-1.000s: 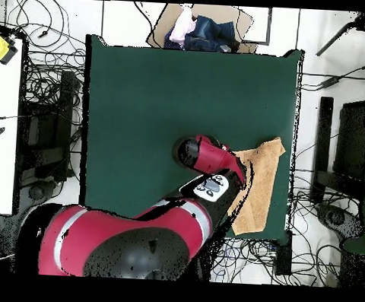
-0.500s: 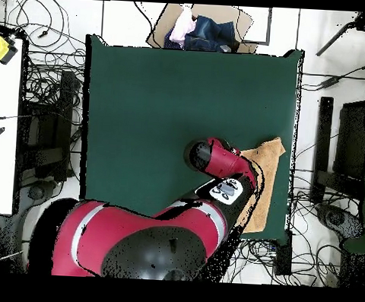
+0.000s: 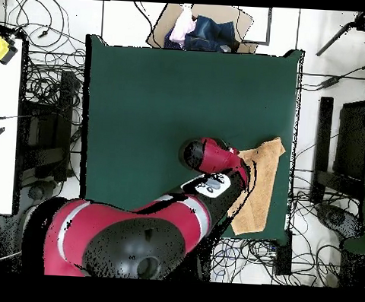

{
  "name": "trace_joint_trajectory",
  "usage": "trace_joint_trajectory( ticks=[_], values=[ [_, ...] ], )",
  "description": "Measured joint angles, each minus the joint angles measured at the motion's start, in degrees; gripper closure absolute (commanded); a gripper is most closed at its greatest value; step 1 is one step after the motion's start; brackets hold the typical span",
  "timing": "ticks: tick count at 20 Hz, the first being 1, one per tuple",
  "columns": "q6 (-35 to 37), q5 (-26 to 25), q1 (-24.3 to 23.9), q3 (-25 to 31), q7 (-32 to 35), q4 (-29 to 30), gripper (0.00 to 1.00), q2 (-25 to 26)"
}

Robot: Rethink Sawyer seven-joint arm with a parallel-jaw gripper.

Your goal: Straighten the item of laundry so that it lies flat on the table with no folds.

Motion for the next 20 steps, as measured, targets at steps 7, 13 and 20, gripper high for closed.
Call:
trace_joint_trajectory(
  ticks=[7, 13, 20],
  values=[
    [0.10, 1.01, 2.71, -3.00, 0.00, -0.93, 0.00, 2.43],
    [-0.89, 1.79, 4.57, -5.20, 0.00, -1.02, 0.00, 4.34],
    [-1.08, 2.97, 6.16, -7.06, 0.00, -1.14, 0.00, 6.02]
  ],
)
